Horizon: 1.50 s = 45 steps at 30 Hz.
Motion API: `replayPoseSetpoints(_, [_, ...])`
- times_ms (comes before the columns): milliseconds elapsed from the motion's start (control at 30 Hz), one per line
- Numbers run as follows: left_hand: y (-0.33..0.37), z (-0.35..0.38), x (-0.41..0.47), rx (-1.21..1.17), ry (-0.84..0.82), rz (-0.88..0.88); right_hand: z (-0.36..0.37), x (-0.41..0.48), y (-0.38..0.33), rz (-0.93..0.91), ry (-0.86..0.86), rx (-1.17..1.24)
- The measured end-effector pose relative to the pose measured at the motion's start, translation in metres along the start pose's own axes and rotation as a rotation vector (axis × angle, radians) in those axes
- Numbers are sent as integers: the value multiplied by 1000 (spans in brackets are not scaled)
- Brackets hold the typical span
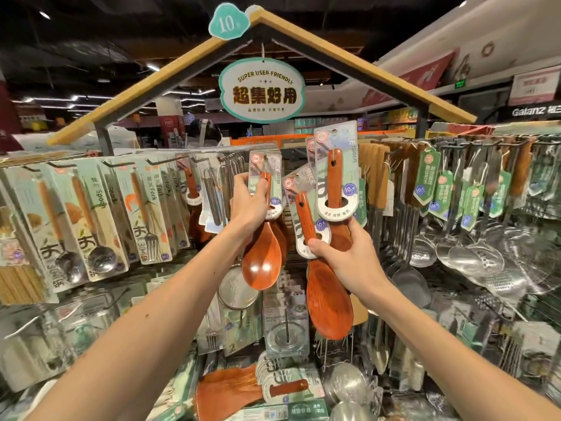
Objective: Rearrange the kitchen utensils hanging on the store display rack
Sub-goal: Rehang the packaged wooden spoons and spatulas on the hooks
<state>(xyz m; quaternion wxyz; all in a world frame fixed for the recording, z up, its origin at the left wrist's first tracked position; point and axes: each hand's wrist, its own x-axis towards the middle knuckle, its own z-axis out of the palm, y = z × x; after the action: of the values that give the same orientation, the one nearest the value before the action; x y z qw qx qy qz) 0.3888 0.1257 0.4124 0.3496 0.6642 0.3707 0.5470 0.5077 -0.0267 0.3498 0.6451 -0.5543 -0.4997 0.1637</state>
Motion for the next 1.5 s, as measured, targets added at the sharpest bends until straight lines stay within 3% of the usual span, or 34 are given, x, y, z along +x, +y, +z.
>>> replayPoseSetpoints(567, [-23, 21, 31, 135, -16, -111, -9, -4, 16, 44, -56, -7])
replayPoseSetpoints(800, [-23, 13, 28, 115, -55, -256, -10, -10, 10, 49, -73, 28])
replayPoseSetpoints(1033, [6, -11, -38, 410, -188, -140, -6, -18, 1, 39, -73, 80])
replayPoseSetpoints(1100, [9, -20, -59, 289, -190, -73, -4, -21, 0, 41, -71, 110])
replayPoseSetpoints(1233, [18, -28, -109, -239, -390, -298, 4, -27, 0, 49, -93, 133])
replayPoseSetpoints(1300, [15, -29, -126, -279, -401, -299, 9, -30, 1, 60, -117, 145])
replayPoseSetpoints(1400, [3, -30, -132, -252, -240, -273, 23, -38, 2, 30, -163, 145])
replayPoseSetpoints(1500, [-5, -34, -132, -287, -204, -270, 33, -43, 1, 62, -148, 187])
